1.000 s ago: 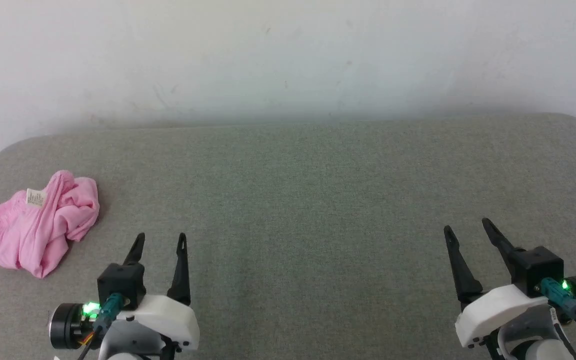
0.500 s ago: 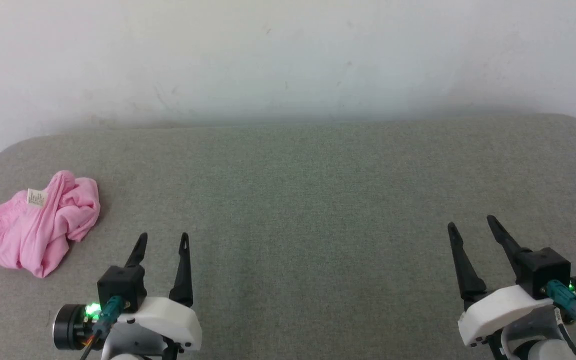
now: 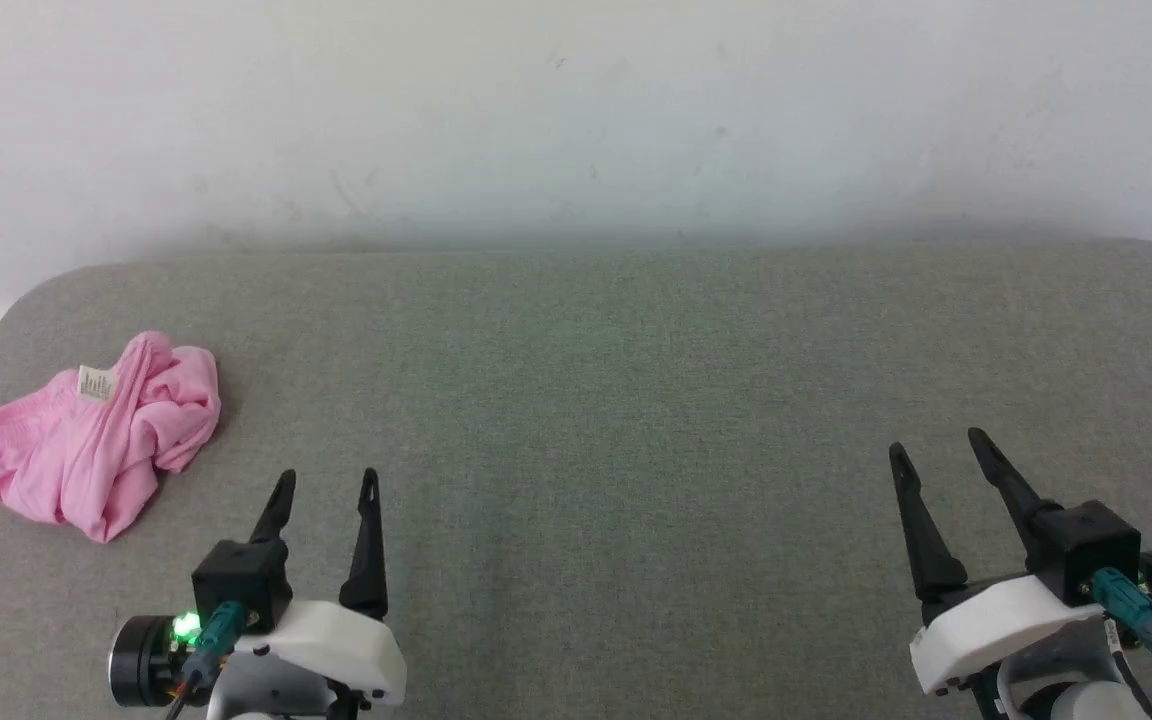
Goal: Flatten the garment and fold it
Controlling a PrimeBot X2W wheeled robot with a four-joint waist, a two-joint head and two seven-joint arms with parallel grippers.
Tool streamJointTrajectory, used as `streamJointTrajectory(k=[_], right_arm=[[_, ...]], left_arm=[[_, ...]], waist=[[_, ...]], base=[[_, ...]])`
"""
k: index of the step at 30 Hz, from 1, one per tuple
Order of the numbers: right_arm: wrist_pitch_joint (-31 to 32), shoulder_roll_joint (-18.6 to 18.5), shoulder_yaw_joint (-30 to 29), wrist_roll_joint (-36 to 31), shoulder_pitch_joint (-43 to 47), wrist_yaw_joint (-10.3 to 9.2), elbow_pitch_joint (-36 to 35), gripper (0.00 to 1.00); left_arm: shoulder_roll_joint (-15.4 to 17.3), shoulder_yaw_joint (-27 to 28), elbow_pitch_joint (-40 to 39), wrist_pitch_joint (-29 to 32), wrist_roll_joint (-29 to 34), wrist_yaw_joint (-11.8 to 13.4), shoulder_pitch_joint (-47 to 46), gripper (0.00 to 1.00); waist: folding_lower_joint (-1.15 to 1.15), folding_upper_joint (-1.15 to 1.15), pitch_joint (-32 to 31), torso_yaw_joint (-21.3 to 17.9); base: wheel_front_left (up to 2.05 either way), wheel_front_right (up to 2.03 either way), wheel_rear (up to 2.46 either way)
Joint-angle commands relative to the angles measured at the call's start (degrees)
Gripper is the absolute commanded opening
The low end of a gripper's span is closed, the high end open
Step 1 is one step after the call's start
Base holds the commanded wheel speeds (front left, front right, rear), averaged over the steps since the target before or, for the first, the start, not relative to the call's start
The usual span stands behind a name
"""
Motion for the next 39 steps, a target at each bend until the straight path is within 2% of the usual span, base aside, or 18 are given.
streamJointTrajectory(k=[1, 17, 39], right_arm=[[-0.5, 0.1, 0.1, 0.0, 0.4, -0.02, -0.4, 1.0], [-2.4, 0.1, 1.5, 0.0, 0.8, -0.03, 0.0, 1.0], [-5.1, 0.2, 2.8, 1.0, 1.2, -0.04, 1.5, 1.0]], left_arm=[[0.0, -0.2, 0.2, -0.6, -0.4, 0.4, 0.6, 1.0], [-0.1, -0.4, 0.3, -2.5, -1.4, 1.0, 1.3, 1.0], [-0.1, -1.0, 0.7, -5.2, -2.3, 1.2, 2.6, 1.0]], waist=[[0.0, 0.0, 0.0, 0.3], [0.0, 0.0, -0.5, 5.3], [0.0, 0.0, -1.5, 14.6]], base=[[0.0, 0.0, 0.0], [0.0, 0.0, 0.0], [0.0, 0.0, 0.0]])
